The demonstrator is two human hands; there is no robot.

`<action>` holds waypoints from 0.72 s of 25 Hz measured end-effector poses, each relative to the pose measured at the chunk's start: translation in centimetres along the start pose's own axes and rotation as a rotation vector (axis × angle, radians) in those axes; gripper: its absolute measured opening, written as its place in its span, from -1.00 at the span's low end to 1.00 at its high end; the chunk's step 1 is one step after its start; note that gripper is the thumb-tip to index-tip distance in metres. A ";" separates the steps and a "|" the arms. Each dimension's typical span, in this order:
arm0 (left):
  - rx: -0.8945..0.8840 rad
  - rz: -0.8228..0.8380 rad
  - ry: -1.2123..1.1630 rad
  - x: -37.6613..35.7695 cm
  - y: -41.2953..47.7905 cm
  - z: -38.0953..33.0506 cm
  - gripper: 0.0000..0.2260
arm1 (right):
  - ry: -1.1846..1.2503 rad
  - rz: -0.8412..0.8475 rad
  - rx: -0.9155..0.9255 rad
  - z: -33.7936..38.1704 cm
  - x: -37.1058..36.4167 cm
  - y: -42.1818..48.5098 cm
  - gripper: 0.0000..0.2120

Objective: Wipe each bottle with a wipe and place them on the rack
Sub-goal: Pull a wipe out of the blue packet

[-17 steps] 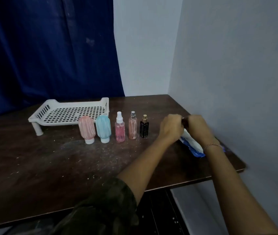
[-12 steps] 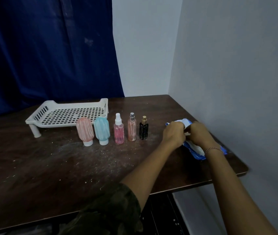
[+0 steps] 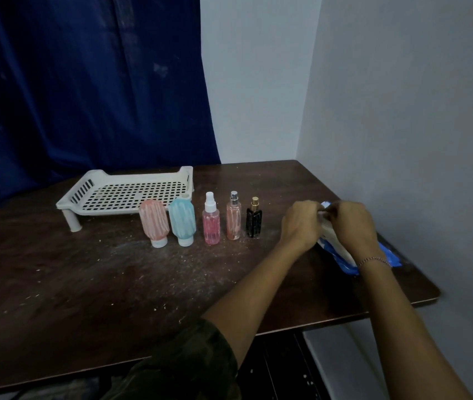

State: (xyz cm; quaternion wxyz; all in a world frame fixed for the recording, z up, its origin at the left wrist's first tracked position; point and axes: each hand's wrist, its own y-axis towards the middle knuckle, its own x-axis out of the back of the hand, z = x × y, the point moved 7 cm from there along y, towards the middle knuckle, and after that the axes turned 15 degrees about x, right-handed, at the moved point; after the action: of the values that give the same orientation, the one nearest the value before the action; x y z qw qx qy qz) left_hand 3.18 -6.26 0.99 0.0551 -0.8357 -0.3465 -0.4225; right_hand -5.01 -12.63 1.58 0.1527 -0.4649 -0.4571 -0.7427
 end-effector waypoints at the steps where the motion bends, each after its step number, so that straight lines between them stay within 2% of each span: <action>1: -0.002 -0.038 -0.036 1.0 -0.1 0.0 -0.77 | 0.015 -0.051 0.009 0.8 0.8 0.2 -0.84; 7: -0.003 -0.159 -0.344 7.8 -1.1 2.3 -0.80 | 0.251 -0.252 0.005 5.8 4.1 0.9 -0.86; 12: -0.040 -0.297 -0.452 13.7 -3.2 3.8 -0.84 | 0.647 -0.342 -0.060 9.6 5.0 1.2 -0.88; 14: 0.005 -0.360 -0.470 15.6 -3.7 5.9 -0.86 | 0.902 -0.266 -0.050 12.0 3.2 1.7 -0.84; 16: 0.079 -0.419 -0.492 17.3 -4.1 8.7 -0.87 | 1.186 -0.119 -0.033 15.3 1.0 1.8 -0.79; 18: 0.133 -0.451 -0.527 18.8 -4.6 11.5 -0.89 | 1.311 -0.055 -0.038 18.2 -0.6 1.6 -0.71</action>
State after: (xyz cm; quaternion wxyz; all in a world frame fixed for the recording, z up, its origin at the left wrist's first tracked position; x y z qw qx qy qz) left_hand 15.54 11.67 6.69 -0.0765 -0.8130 -0.5515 -0.1704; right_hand 6.37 1.32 4.66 0.3725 0.0935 -0.2678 -0.8836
